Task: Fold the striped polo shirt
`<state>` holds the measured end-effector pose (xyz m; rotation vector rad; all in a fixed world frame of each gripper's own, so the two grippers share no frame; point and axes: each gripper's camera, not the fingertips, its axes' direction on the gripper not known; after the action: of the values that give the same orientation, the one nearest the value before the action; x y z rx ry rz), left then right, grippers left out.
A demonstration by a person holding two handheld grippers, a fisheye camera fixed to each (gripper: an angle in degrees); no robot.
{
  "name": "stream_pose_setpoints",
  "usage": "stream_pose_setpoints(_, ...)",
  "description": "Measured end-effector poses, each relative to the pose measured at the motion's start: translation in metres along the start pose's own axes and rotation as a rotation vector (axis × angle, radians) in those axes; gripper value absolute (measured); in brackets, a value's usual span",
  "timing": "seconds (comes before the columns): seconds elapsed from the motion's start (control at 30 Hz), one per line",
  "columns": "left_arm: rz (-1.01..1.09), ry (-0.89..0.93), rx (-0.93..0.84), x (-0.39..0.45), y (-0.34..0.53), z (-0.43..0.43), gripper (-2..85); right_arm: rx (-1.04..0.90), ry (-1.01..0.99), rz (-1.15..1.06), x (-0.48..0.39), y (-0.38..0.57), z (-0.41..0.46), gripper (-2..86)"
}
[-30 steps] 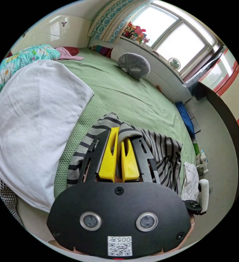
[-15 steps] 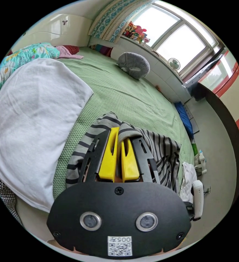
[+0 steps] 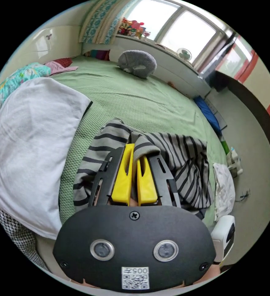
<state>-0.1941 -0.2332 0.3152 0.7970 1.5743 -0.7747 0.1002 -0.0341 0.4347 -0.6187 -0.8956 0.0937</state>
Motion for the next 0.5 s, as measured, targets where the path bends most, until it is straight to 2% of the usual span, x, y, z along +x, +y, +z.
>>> stream_pose_setpoints(0.13,0.008,0.019,-0.01,0.007,0.006,-0.027,-0.6,-0.042,0.14,-0.021,-0.016,0.027,-0.026,-1.5)
stream_pose_setpoints(0.3,0.158,-0.039,0.026,0.019,0.007,-0.083,-0.6,-0.156,0.318,0.018,-0.012,0.079,-0.061,-1.6)
stream_pose_setpoints(0.5,0.205,-0.164,-0.004,-0.004,0.009,-0.11,-0.6,-0.3,0.577,0.112,0.001,0.128,-0.068,-1.6)
